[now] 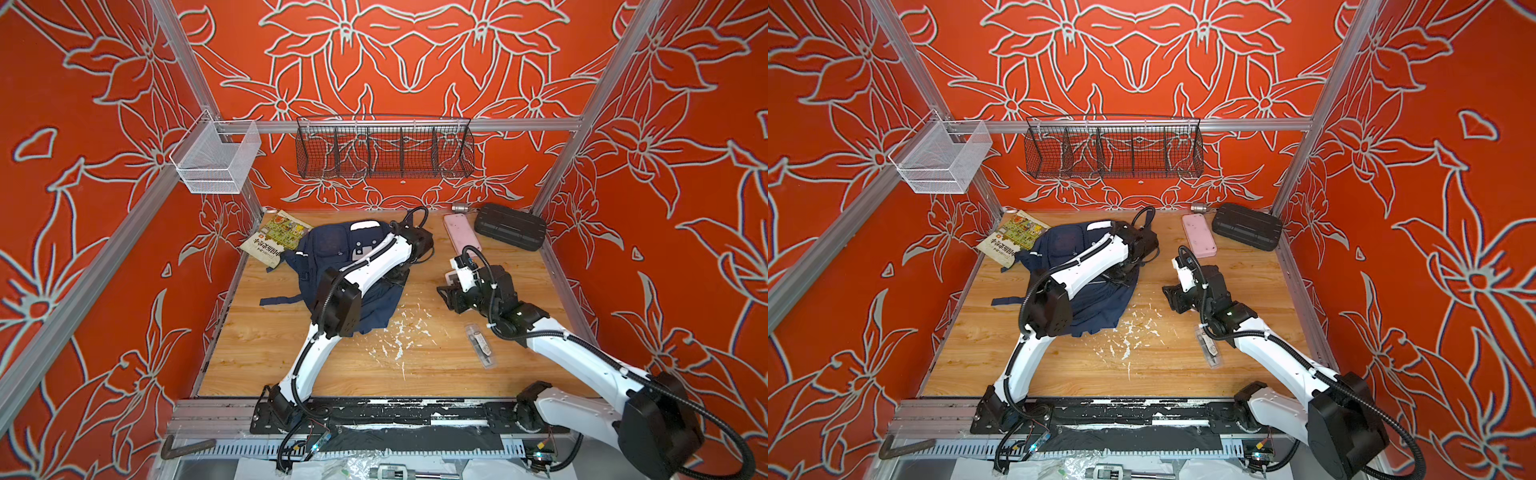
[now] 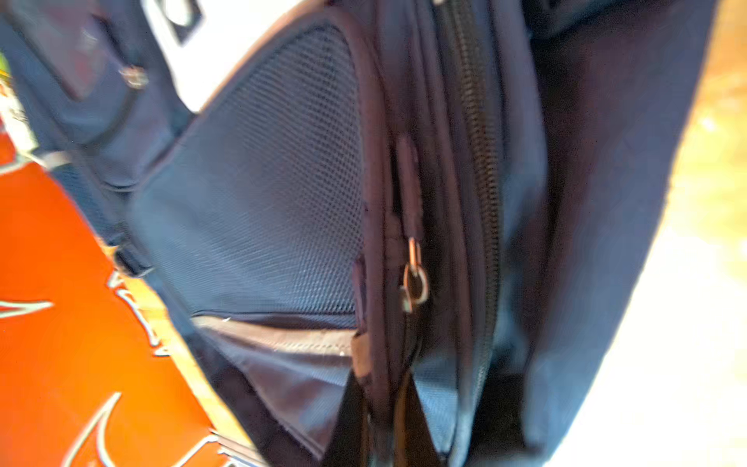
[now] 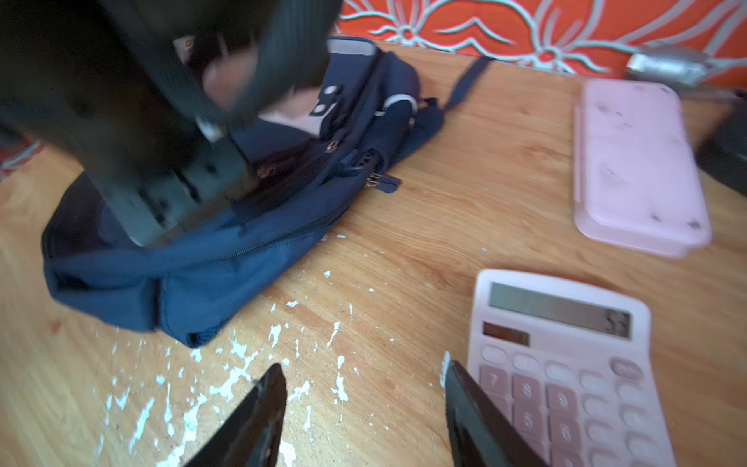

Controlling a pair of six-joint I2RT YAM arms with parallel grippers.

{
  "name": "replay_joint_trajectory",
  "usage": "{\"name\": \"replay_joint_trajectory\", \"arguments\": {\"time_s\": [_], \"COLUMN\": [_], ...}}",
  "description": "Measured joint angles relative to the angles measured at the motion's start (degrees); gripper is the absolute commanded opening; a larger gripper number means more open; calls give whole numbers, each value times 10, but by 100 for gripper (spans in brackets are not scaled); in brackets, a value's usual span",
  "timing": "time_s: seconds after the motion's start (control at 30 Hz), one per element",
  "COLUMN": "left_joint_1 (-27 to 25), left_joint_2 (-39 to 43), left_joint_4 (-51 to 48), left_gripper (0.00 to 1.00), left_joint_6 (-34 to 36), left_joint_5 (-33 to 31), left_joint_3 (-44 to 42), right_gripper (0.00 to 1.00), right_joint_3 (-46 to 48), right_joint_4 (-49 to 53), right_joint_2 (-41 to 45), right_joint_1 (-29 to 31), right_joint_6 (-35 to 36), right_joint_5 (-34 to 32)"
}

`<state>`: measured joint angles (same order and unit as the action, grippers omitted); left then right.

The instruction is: Pack the student bag

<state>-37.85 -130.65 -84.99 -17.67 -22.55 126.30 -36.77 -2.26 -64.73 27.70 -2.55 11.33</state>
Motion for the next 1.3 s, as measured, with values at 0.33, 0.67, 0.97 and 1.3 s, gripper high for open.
{"name": "replay_joint_trajectory", "arguments": {"time_s": [0.33, 0.67, 0.97, 1.3], "left_joint_1": [3, 9, 18, 19], "left_joint_2": [137, 230, 295, 338], "left_joint_4": [48, 135, 191, 227], "left_gripper": [0, 0, 0, 0], "left_joint_6": [136, 254, 304, 322], "left_joint_5": [-7, 9, 42, 71], "left_joint_3": [-32, -151, -208, -252], "right_gripper": [50, 46, 43, 40], "right_joint_3": [-23, -18, 13, 43], "right_joint_4": [-114, -229, -312, -403], "right_joint_2": [-141, -186, -240, -286], "right_joint_1": [0, -13, -32, -50], "right_joint_6": [104, 104, 78, 43], "right_joint_5": [120, 197, 241, 253]}}
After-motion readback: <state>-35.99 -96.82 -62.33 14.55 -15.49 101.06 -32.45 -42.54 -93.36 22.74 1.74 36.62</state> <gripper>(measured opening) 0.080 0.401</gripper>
